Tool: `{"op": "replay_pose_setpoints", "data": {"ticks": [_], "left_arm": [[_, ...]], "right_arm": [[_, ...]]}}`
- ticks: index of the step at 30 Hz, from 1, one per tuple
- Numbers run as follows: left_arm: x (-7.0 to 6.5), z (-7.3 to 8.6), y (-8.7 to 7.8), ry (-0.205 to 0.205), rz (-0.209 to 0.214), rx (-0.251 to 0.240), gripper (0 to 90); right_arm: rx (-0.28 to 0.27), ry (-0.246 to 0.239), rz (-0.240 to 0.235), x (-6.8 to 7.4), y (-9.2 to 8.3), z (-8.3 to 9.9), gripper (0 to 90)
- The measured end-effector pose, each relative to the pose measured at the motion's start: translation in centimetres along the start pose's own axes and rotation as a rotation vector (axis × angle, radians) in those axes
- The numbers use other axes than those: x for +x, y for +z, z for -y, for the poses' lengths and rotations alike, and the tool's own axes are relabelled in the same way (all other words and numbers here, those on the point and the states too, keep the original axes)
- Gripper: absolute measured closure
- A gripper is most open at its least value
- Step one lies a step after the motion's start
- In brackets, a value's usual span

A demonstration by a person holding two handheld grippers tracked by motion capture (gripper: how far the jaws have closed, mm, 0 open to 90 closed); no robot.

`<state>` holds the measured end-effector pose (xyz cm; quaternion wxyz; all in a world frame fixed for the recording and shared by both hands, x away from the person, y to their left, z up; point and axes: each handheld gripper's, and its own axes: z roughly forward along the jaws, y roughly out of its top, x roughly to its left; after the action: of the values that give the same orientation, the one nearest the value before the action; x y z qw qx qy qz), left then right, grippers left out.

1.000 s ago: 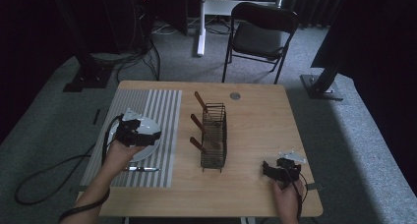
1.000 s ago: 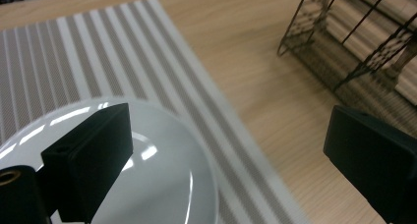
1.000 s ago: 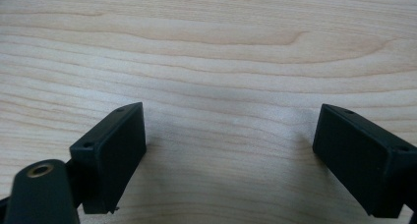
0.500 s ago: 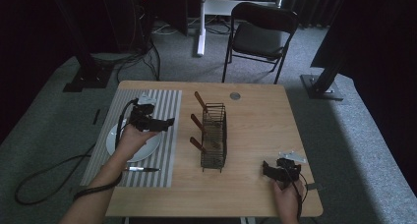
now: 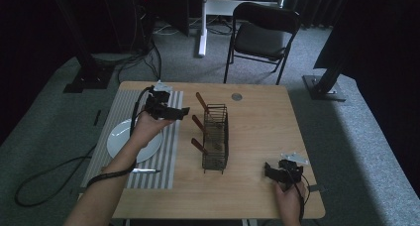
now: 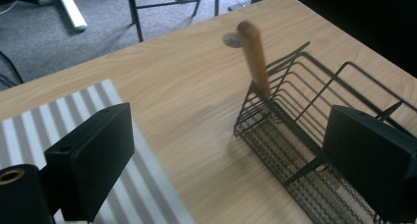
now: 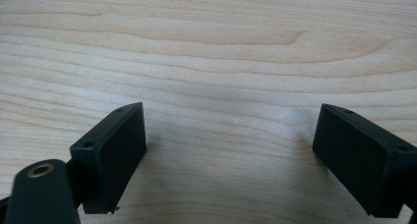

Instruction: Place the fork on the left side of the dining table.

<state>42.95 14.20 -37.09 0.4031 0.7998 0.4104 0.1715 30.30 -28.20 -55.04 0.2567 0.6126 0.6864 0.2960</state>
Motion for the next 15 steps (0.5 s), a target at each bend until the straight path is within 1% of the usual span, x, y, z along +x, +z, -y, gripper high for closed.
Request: {"op": "replay_pose_setpoints", "data": {"ticks": [1, 2, 4, 8, 9, 10, 11, 13, 14, 15], "left_arm": [[-0.2, -0.2, 0.3, 0.002, 0.003, 0.011, 5.5], [-0.2, -0.4, 0.5, -0.003, 0.006, 0.013, 7.1], [-0.4, -0.8, 1.1, -0.010, 0.009, 0.019, 7.1], [-0.7, -1.4, 2.4, -0.024, 0.002, 0.039, 7.1], [-0.6, -1.5, 2.7, -0.036, 0.011, 0.042, 7.4], [-0.5, -1.6, 2.9, -0.050, 0.019, 0.040, 12.3], [-0.5, -1.7, 3.3, -0.057, 0.025, 0.039, 14.3], [-0.4, -1.9, 3.5, -0.061, 0.032, 0.043, 14.4], [-0.2, -2.2, 4.1, -0.071, 0.033, 0.045, 14.4], [-0.2, -2.3, 4.4, -0.080, 0.024, 0.053, 17.2]], "right_arm": [[0.000, 0.000, 0.000, 0.0, 0.0, 0.0, 12.3], [0.000, -0.001, 0.000, 0.0, 0.0, 0.0, 12.4], [0.000, 0.000, 0.000, 0.0, 0.0, 0.0, 12.3], [0.000, 0.000, 0.000, 0.0, 0.0, 0.0, 12.3], [0.000, -0.001, 0.000, 0.0, 0.0, 0.0, 12.4], [0.000, 0.000, 0.000, 0.0, 0.0, 0.0, 12.4], [0.000, 0.000, 0.000, 0.0, 0.0, 0.0, 12.4], [0.000, -0.001, 0.000, 0.0, 0.0, 0.0, 12.4], [0.000, 0.000, 0.000, 0.0, 0.0, 0.0, 12.3], [-0.001, -0.001, 0.000, 0.0, 0.0, 0.0, 12.4]]}}
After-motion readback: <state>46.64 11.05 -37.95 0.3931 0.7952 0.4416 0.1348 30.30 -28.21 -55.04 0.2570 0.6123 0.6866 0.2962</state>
